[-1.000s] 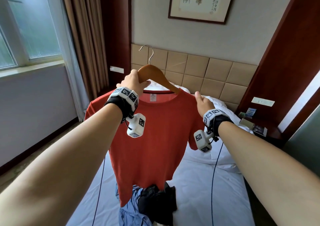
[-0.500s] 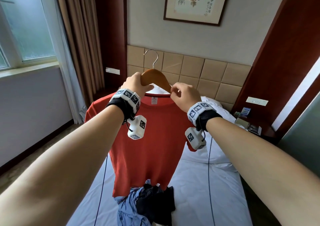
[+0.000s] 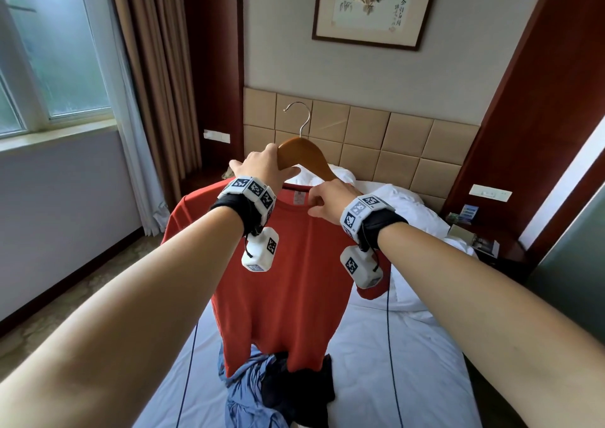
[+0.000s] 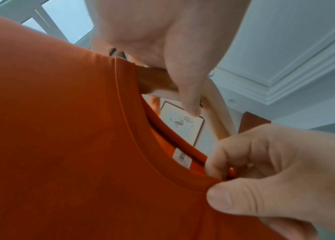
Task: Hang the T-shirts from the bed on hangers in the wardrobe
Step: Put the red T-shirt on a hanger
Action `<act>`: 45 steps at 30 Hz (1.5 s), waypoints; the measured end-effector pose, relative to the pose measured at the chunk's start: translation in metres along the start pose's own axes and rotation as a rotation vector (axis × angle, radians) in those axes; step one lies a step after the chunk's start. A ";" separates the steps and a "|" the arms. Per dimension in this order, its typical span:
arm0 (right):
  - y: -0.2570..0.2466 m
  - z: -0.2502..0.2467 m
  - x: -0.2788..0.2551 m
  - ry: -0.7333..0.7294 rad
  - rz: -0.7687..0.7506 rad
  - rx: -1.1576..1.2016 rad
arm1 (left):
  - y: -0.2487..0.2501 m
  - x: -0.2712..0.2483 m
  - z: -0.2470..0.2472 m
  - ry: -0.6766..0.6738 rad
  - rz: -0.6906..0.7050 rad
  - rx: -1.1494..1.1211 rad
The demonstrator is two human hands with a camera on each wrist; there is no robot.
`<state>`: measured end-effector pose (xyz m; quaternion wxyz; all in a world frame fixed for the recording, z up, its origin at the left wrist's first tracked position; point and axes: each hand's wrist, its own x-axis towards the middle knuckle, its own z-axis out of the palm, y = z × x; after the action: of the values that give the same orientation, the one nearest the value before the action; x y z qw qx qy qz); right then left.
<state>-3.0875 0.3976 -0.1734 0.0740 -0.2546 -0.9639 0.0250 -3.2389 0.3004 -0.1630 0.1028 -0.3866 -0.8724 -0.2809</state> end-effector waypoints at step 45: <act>0.090 -0.066 -0.118 0.350 0.416 0.283 | 0.136 -0.048 0.007 -0.125 0.334 -0.207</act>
<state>-2.9323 0.4180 -0.1317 0.2667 -0.4343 -0.8506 0.1293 -3.1069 0.3488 -0.1318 0.0534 -0.5511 -0.7673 -0.3235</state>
